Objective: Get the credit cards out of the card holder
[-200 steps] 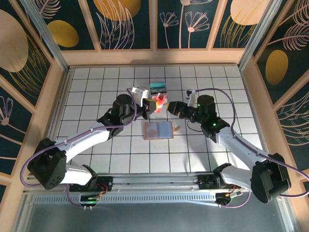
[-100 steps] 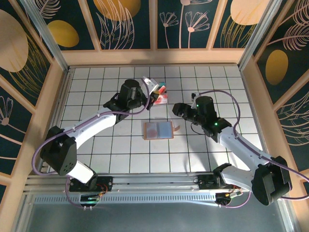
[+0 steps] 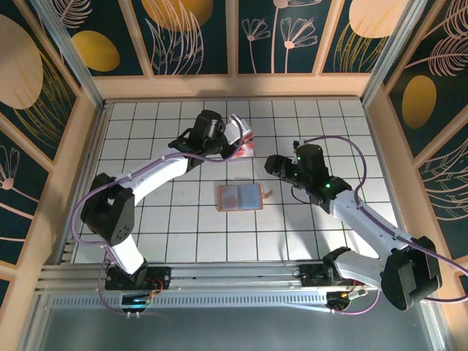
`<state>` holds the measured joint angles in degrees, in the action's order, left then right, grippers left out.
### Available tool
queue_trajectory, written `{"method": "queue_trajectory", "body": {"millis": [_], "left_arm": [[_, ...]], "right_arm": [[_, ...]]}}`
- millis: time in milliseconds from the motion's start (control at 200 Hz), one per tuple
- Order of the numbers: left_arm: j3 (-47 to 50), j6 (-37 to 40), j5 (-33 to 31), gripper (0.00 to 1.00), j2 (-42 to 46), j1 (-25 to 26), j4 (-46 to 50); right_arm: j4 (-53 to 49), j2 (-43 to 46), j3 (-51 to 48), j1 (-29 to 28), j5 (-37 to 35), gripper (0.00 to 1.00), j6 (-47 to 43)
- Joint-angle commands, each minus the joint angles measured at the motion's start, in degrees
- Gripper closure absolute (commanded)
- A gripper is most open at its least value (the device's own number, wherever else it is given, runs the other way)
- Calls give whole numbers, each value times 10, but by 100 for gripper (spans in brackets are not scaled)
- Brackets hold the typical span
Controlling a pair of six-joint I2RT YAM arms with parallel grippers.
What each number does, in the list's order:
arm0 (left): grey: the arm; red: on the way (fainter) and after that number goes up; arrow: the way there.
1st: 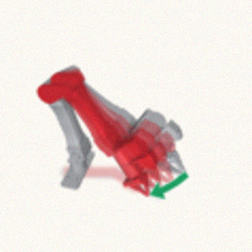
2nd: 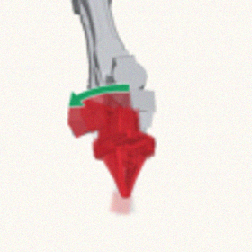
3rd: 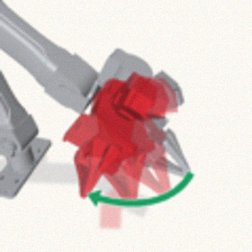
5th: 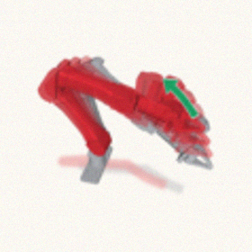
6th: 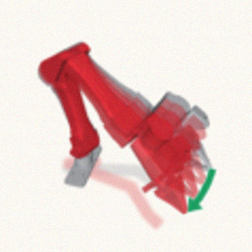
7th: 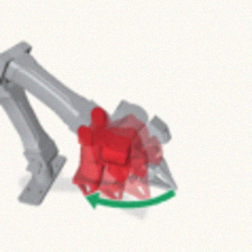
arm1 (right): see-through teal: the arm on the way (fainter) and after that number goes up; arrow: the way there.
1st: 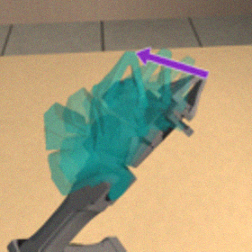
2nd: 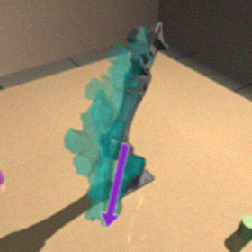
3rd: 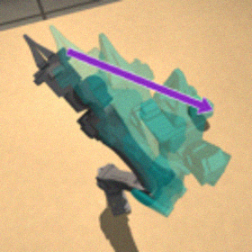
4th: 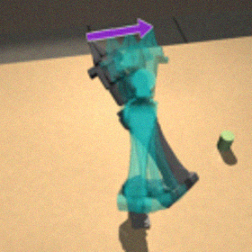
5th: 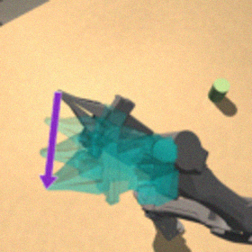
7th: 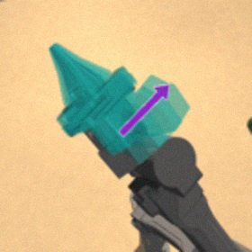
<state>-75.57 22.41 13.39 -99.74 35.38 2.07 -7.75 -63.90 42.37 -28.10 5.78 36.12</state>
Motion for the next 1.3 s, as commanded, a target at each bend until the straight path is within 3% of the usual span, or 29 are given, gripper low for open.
{"method": "queue_trajectory", "body": {"millis": [0, 651, 1296], "left_arm": [[-34, 53, 25, 100, -26, -6, 35], [-144, 208, 75, 100, -136, -39, 160], [-273, 258, 80, 100, -246, -51, 239]], "right_arm": [[-17, -5, 24, 6, -20, 30, 1], [-29, -26, 31, 28, -12, 30, 18], [-44, -15, 34, 30, -17, 30, 22]]}}
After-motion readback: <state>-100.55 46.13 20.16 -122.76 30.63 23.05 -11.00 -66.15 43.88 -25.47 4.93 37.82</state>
